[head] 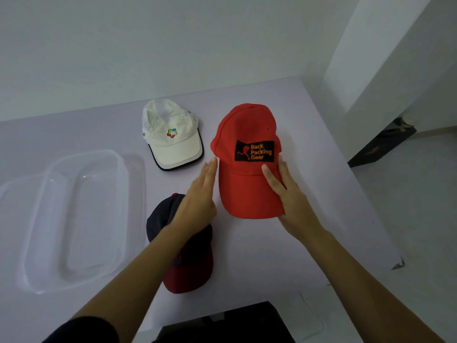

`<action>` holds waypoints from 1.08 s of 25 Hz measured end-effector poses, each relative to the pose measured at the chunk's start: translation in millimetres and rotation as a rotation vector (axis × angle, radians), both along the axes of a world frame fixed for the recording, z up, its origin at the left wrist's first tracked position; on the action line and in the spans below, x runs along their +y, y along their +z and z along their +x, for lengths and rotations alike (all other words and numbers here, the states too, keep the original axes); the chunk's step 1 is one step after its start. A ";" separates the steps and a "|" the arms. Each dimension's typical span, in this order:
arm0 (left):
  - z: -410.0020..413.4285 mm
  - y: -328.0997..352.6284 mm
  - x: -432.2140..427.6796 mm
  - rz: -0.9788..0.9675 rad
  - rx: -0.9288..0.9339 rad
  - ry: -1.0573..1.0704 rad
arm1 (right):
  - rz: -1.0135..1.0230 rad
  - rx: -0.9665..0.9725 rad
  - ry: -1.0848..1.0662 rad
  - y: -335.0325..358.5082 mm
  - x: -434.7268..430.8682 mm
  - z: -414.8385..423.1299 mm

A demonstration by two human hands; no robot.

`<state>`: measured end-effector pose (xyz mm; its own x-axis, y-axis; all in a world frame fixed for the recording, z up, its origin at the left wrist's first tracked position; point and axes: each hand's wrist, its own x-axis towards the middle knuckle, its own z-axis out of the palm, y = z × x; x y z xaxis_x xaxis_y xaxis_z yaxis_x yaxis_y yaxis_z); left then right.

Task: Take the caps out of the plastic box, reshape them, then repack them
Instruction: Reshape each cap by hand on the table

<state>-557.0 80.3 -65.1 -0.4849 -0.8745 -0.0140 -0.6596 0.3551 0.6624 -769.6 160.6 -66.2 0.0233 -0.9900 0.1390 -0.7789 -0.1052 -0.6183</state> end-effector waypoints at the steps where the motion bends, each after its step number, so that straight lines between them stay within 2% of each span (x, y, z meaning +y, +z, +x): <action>1: 3.0 6.9 -10.6 -0.008 0.050 0.063 | -0.010 0.079 0.026 -3.8 -1.0 -3.8; 3: -0.6 31.2 -31.6 -0.040 0.224 0.181 | -0.054 0.194 0.085 -3.2 -0.5 -3.5; 5: -9.1 59.7 -48.2 0.002 0.333 0.141 | -0.154 0.258 0.128 -3.7 1.7 -0.6; 9: -18.5 86.2 -63.6 0.266 0.247 -0.042 | -0.235 0.289 0.146 -7.5 4.6 3.6; 12: -19.6 87.8 -64.0 0.296 0.272 -0.052 | -0.204 0.329 0.135 -14.8 7.1 0.1; 14: -20.8 88.3 -63.9 0.274 0.247 -0.049 | -0.144 0.307 0.050 -16.9 6.0 -6.8; 15: -22.0 88.1 -63.4 0.262 0.220 -0.072 | -0.100 0.193 -0.035 -13.6 4.6 -9.8; 17: -27.5 88.1 -59.5 0.250 0.149 -0.143 | -0.050 -0.232 -0.210 -2.2 1.1 -10.3; 19: -36.0 87.3 -54.9 0.249 0.114 -0.202 | -0.009 -0.545 -0.248 12.9 -5.5 -2.0; 22: -49.5 84.5 -47.0 0.309 0.189 -0.180 | 0.117 -0.708 -0.239 21.9 -13.1 14.1; 25: -53.8 78.1 -39.7 0.294 0.235 -0.096 | 0.128 -0.828 -0.372 20.9 -15.2 18.8; 27: -49.5 71.6 -35.9 0.255 0.201 0.034 | 0.092 -0.881 -0.400 17.4 -11.6 18.2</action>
